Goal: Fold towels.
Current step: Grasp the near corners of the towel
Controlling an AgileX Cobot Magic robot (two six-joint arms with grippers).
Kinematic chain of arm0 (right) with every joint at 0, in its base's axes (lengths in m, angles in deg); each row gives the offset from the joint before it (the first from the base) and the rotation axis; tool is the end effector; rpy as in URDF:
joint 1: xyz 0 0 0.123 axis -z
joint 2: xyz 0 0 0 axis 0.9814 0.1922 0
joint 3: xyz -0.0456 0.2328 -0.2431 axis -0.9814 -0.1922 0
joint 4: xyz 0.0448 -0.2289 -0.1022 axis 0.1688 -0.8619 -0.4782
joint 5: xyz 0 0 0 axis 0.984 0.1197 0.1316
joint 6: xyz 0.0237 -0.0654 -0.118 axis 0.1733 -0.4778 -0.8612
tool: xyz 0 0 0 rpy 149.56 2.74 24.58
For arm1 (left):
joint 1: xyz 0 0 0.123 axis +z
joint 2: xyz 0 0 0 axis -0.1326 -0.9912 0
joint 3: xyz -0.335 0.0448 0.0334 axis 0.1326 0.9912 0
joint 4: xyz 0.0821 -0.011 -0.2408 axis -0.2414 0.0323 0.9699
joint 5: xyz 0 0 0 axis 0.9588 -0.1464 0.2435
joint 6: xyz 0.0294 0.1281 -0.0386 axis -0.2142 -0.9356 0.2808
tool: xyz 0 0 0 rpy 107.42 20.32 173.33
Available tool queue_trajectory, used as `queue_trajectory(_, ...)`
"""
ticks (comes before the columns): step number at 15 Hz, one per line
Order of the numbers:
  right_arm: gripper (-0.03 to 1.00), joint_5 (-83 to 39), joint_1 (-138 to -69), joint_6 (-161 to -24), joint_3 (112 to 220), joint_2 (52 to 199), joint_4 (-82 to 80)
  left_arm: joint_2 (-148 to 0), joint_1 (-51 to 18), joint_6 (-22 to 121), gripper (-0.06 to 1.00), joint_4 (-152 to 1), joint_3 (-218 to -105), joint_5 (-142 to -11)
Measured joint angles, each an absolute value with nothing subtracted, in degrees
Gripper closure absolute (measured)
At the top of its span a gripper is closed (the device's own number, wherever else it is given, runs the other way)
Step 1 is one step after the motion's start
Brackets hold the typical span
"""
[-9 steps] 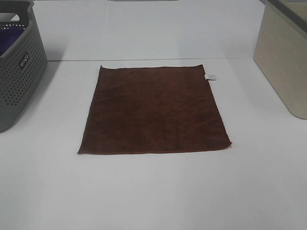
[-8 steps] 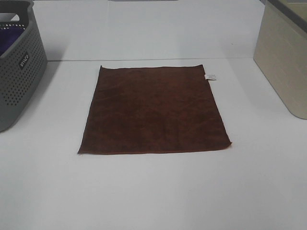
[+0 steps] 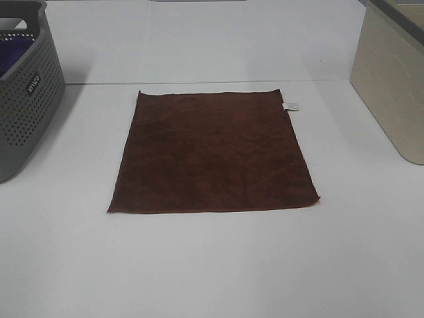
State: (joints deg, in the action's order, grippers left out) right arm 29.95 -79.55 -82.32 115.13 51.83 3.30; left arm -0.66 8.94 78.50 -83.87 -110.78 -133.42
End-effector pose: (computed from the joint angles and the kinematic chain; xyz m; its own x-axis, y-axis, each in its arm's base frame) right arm -0.0210 0.0245 0.2623 -0.4166 -0.1236 -0.9006 -0.2257 0.9737 -0.0292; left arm -0.0172 -0.0111 0.2605 -0.4390 0.0328 -0.8979 0.0653 0.9979 0.0045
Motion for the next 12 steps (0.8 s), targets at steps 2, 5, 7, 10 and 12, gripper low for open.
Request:
queue_trajectory(2, 0.12, 29.9, -79.5, -82.3, 115.1, 51.8, 3.3, -0.7, 8.9, 78.5, 0.23, -83.9, -110.8, -133.4)
queue_trajectory(5, 0.12, 29.9, -79.5, -82.3, 115.1, 51.8, 3.3, -0.7, 8.9, 78.5, 0.23, -83.9, -110.8, -133.4)
queue_trajectory(7, 0.12, 29.9, -79.5, -82.3, 115.1, 51.8, 3.3, -0.7, 8.9, 78.5, 0.23, -83.9, -110.8, -133.4)
queue_trajectory(10, 0.12, 29.9, -79.5, -82.3, 115.1, 51.8, 3.3, -0.7, 8.9, 78.5, 0.23, -83.9, -110.8, -133.4)
queue_trajectory(12, 0.12, 29.9, -79.5, -82.3, 115.1, 51.8, 3.3, -0.7, 8.9, 78.5, 0.23, -83.9, -110.8, -133.4)
